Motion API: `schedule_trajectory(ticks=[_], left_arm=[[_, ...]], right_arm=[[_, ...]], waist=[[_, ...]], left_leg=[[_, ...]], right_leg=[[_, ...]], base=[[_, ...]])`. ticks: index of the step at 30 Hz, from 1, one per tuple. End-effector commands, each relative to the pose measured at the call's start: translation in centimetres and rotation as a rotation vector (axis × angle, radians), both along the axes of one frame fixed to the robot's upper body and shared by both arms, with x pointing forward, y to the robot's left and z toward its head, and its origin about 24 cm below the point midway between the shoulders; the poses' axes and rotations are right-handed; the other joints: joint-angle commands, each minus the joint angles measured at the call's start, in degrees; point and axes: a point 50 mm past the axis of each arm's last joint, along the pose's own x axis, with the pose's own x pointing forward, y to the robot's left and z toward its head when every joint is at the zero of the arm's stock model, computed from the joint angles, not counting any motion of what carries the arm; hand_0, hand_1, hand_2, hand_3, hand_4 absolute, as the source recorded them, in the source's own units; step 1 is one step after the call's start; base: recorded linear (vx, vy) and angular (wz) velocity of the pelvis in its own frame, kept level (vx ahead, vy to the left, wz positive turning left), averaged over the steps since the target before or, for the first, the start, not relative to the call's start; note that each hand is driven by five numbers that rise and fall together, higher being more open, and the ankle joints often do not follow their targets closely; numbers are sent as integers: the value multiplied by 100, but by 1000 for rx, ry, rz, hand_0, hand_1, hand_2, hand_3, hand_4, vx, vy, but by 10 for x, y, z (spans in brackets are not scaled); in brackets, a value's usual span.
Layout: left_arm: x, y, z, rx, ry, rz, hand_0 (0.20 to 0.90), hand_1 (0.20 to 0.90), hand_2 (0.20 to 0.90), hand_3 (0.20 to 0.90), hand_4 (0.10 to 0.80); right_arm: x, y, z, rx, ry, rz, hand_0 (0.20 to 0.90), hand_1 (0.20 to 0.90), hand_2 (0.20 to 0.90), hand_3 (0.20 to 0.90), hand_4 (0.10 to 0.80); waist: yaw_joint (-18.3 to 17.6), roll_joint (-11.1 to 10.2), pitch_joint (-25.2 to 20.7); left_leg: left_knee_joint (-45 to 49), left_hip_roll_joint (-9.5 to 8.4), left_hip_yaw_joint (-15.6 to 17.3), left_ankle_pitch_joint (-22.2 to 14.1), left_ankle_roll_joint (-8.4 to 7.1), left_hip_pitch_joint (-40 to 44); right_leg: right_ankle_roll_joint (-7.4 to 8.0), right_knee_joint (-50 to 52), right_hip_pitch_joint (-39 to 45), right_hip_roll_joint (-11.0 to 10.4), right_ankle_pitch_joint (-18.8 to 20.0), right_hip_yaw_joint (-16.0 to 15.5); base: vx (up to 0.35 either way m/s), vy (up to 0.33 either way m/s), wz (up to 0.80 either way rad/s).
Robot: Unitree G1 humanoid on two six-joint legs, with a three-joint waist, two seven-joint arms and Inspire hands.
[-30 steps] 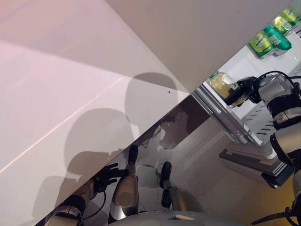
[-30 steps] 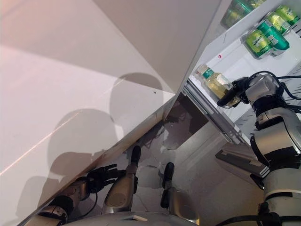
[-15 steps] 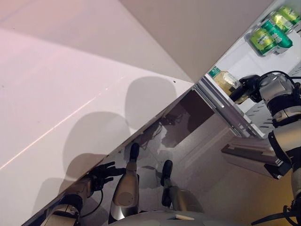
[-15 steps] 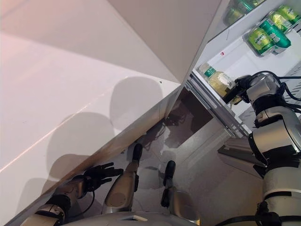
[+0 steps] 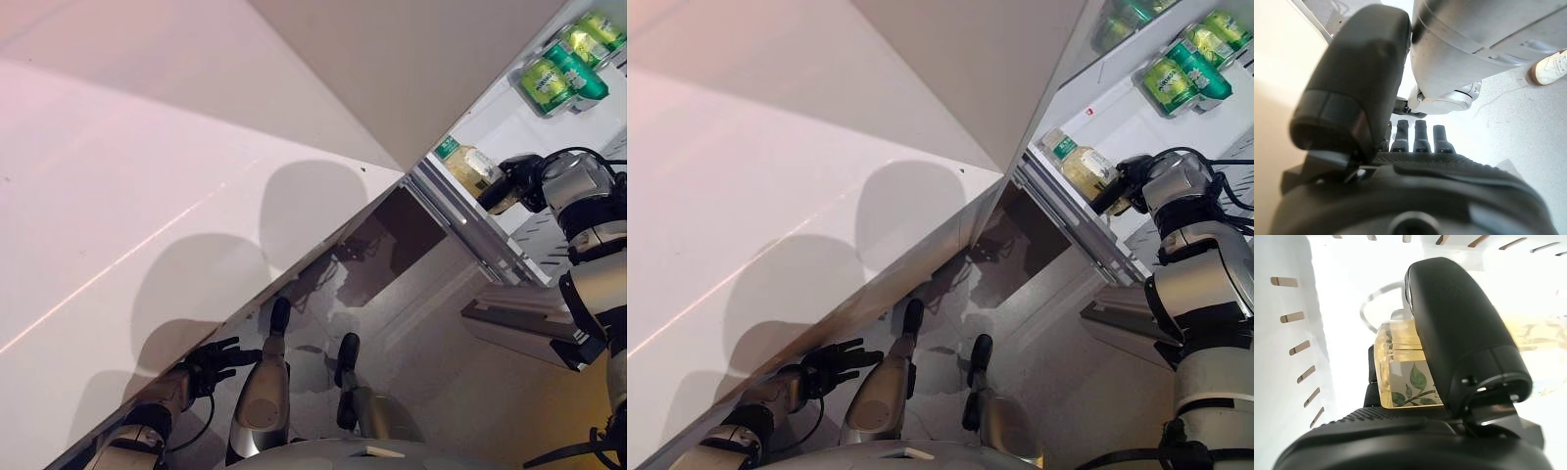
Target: Put drinks into fridge and close the fridge
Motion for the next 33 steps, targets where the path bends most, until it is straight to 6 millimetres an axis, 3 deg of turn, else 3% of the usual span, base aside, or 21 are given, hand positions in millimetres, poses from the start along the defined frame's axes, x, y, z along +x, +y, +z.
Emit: schedule_trajectory(ticks=[1,10,17,26,29,33], left_arm=[[-20,55,11,248,73,-37,900,900,900,900,800],[-41,64,6,269,141,-39,900,900,900,900,800],[-61,67,0,290,201,-21,900,900,900,900,800],[-89,62,-13,277,293,-15,900,900,900,900,800],[-102,53,-22,245,319,-12,900,900,900,900,800],[-115,41,-30,195,331,1,900,900,900,900,800]], right_arm=[[-1,-6,9,-61,-40,21,900,900,900,900,800],[-8,-16,15,-45,-62,43,900,900,900,900,800],[-13,-18,48,-91,-151,45,900,900,900,900,800],[-32,-21,86,-67,-501,59,900,900,900,900,800],[-55,-30,102,-79,-722,49,900,900,900,900,800],[-88,-34,108,-95,-993,30,900,900,900,900,800]], waist=[[29,-110,-418],[-48,-287,-737],[-234,-461,-1021],[-612,-556,-1415],[-846,-516,-1592],[-1140,-382,-1729]], left_leg=[[102,-692,112,-603,407,52],[78,-628,182,-676,415,359],[29,-561,268,-737,418,643],[-32,-528,381,-823,438,927],[-38,-532,417,-894,468,1050],[-44,-546,474,-979,513,1169]], right_leg=[[329,310,-648,92,361,69],[345,239,-349,151,352,147],[361,186,-113,220,347,263],[369,104,93,302,330,509],[370,86,162,327,298,671],[376,86,203,330,259,852]], base=[[0,0,0],[54,-10,-2],[79,-5,-9],[76,25,-7],[69,63,-13],[46,87,-12]])
